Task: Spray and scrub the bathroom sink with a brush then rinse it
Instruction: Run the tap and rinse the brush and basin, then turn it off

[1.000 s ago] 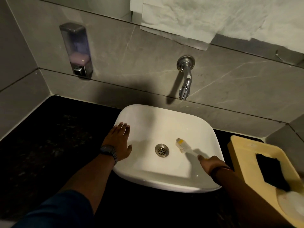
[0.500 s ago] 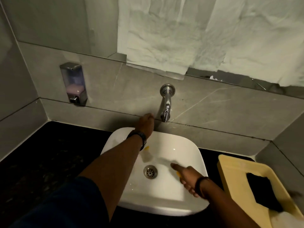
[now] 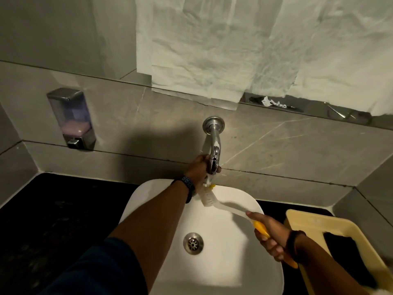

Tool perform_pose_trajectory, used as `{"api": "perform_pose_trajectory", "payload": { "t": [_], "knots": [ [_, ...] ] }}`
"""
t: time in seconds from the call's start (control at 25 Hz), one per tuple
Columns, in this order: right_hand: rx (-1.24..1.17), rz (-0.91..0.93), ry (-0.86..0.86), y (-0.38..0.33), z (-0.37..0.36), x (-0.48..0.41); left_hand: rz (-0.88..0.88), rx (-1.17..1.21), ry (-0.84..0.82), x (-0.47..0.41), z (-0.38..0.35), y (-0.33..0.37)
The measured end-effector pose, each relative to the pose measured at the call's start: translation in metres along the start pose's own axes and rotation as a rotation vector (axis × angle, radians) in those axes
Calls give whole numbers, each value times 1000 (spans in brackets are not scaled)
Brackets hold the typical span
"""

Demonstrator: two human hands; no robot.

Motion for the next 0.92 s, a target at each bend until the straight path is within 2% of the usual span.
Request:
{"api": "perform_pose_trajectory", "payload": {
  "t": [0.16, 0.28, 0.36, 0.4, 0.48, 0.56, 0.64, 0.76, 0.84, 0.92],
  "knots": [
    [15, 22, -2, 0, 2, 7, -111, -196, 75, 8, 18, 10],
    [67, 209, 84, -10, 4, 17, -193, -342, 79, 17, 17, 23],
    [248, 422, 209, -19, 5, 35, -182, -430, 108, 23, 15, 31],
    [424, 493, 300, -24, 6, 40, -166, -484, 126, 21, 15, 32],
    [764, 564, 490, -32, 7, 50, -131, -566, 152, 16, 16, 32],
    [841, 594, 569, -36, 6, 57, -108, -608, 141, 18, 16, 35],
    [639, 523, 477, -35, 5, 55, -93, -621, 140, 19, 14, 37],
    [61, 264, 234, -24, 0, 51, -78, -607, 155, 19, 14, 36],
    [-30, 97, 148, -18, -2, 54, -74, -594, 164, 20, 13, 36],
    [-42, 56, 101, -17, -4, 56, -73, -586, 164, 20, 12, 36]
  ]
}}
Point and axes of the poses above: each hand's wrist, its own x-axis away from the middle knuckle, its own z-axis out of the back of the hand, y = z × x, the point moved 4 cm from there along -x, towards the middle knuckle, and after that the axes turned 14 degrees about -x, right-handed, at the moved point
